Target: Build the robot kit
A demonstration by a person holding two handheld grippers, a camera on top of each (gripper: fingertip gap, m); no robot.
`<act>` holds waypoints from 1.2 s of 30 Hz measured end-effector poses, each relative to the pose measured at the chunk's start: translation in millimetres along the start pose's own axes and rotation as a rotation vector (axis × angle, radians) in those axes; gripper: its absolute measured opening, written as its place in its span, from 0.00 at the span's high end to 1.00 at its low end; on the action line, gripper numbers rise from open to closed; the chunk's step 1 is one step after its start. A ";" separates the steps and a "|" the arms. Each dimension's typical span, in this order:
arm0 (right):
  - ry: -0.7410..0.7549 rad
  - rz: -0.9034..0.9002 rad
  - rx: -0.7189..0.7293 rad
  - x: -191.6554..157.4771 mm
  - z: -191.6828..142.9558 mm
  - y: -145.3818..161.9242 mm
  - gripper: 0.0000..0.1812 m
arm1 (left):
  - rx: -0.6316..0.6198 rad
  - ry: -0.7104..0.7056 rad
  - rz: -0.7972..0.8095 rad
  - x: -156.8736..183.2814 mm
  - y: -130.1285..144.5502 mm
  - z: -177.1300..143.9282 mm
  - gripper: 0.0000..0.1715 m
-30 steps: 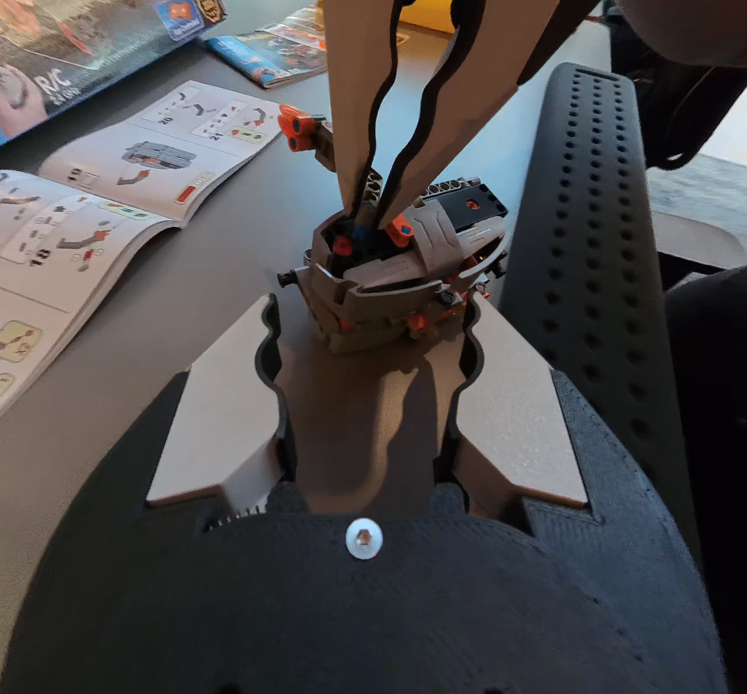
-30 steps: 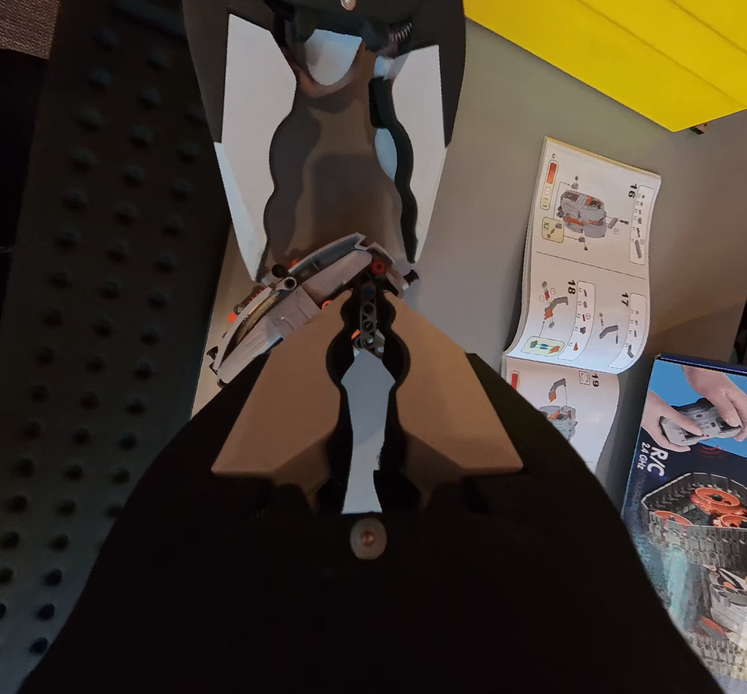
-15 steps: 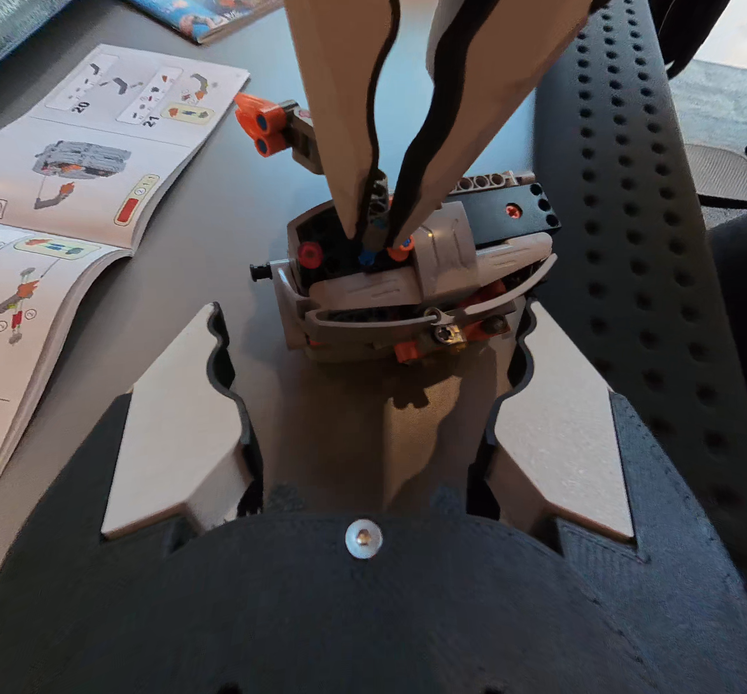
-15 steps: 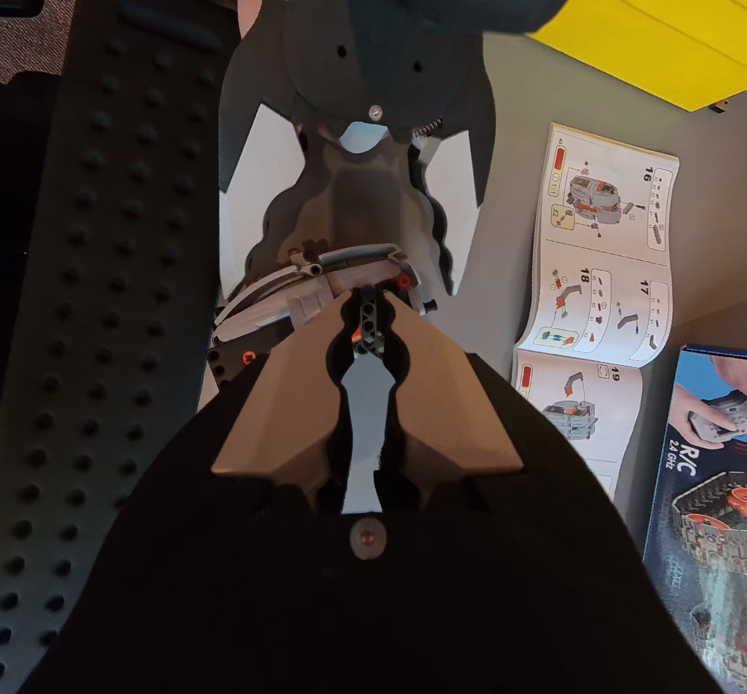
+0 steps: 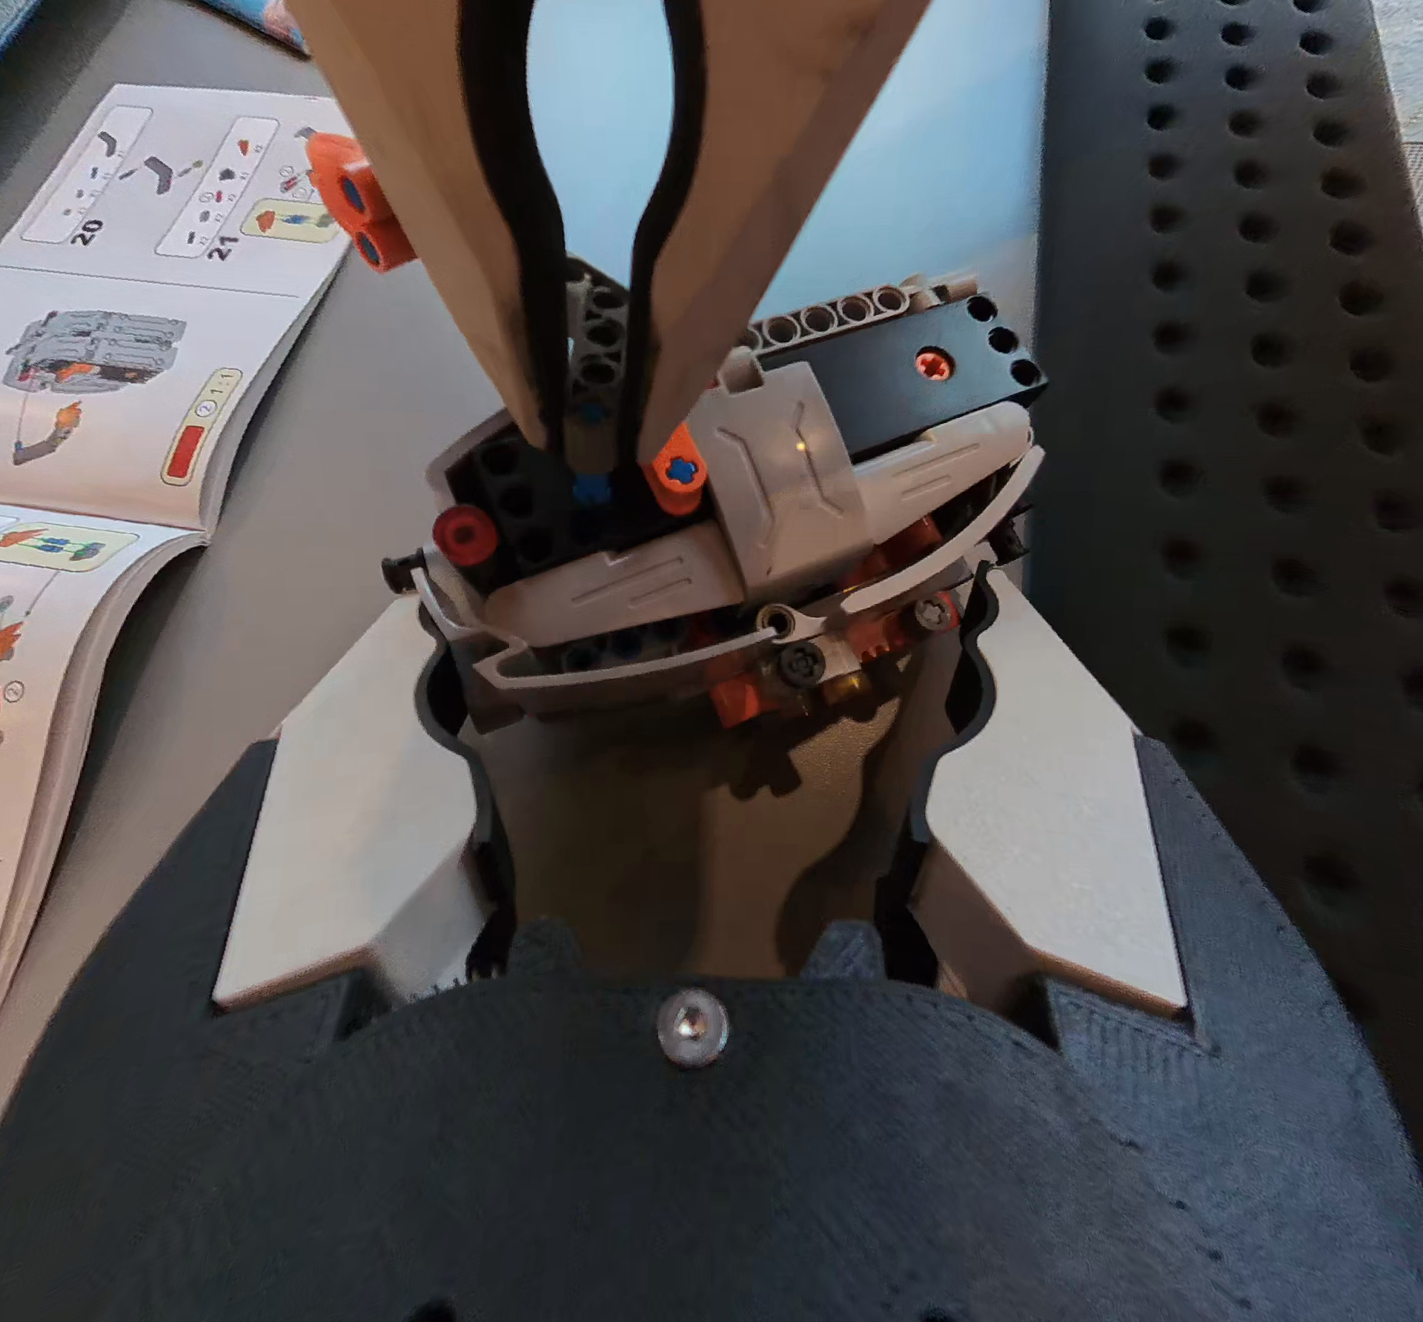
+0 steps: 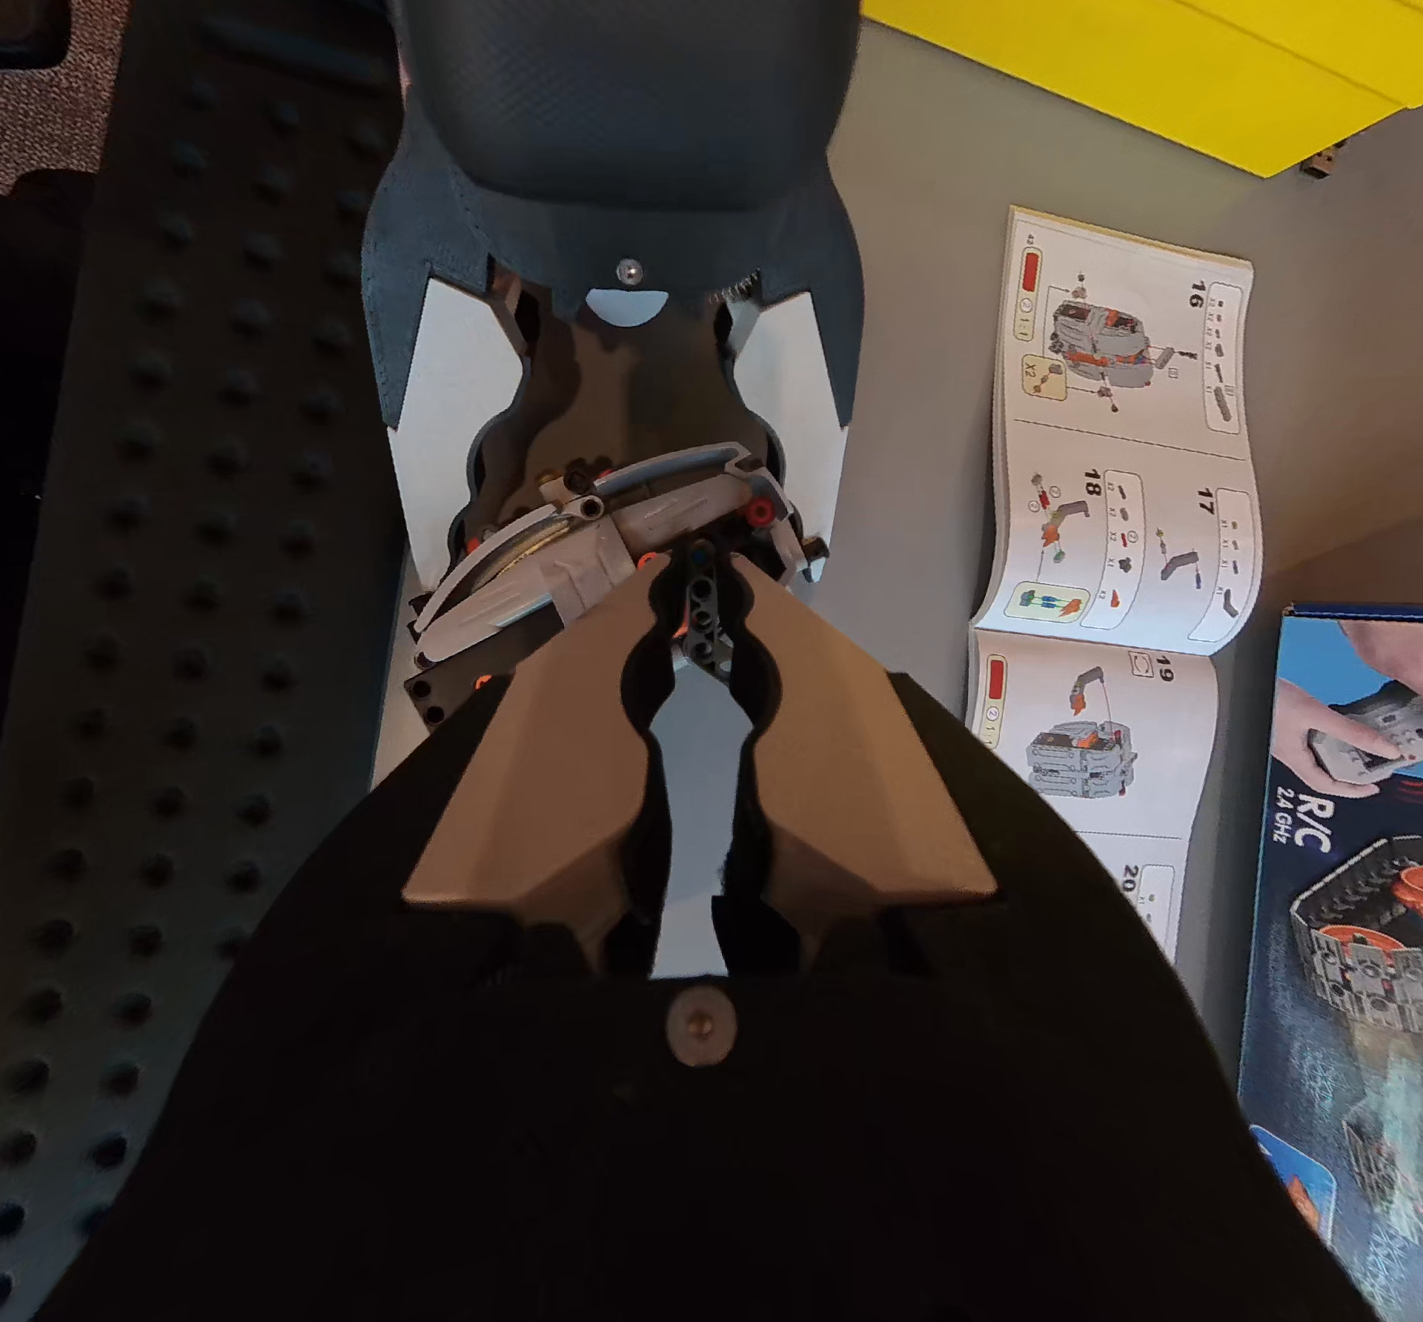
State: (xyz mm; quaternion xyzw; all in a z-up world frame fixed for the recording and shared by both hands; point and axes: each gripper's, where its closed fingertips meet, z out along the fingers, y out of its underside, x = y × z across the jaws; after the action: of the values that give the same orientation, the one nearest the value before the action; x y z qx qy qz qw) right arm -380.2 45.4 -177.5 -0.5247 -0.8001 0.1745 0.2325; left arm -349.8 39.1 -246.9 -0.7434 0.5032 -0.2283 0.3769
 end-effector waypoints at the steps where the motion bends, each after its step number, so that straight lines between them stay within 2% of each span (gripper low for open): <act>1: 0.012 0.000 0.008 1.9 -1.0 -1.2 0.96 | -0.007 -0.012 0.004 -0.6 -0.4 -1.1 0.25; 6: 0.053 -0.009 0.044 4.0 -6.6 -3.0 0.96 | -0.071 -0.092 0.077 -1.6 -4.1 -7.3 0.25; 12: 0.182 0.028 0.230 -8.6 -30.5 -0.2 0.96 | -0.222 -0.269 0.205 -12.1 -8.6 -22.3 0.26; 15: 0.283 0.077 0.329 -12.3 -45.0 11.7 0.96 | -0.308 -0.399 0.312 -18.6 -13.6 -28.9 0.26; 19: 0.289 0.151 0.483 -26.0 -57.5 18.0 0.96 | -0.436 -0.581 0.489 -24.3 -23.7 -33.4 0.25; 23: 0.302 0.142 0.478 -31.6 -52.9 32.0 0.96 | -0.533 -0.662 0.611 -21.2 -34.0 -27.8 0.25; 29: 0.286 0.123 0.505 -38.8 -54.3 39.0 0.97 | -0.610 -0.690 0.641 -16.2 -42.0 -23.6 0.27; 33: 0.277 0.124 0.518 -42.8 -54.5 41.7 0.96 | -0.555 -0.657 0.587 -2.4 -48.5 -24.2 0.30; 36: 0.277 0.113 0.506 -44.9 -51.1 45.0 0.96 | -0.483 -0.616 0.465 6.6 -50.4 -25.0 0.28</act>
State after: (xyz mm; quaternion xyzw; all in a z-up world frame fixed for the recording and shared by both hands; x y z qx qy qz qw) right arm -302.3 23.3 -167.1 -0.5126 -0.6615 0.3078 0.4526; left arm -336.2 35.3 -192.0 -0.7104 0.5602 0.2180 0.3660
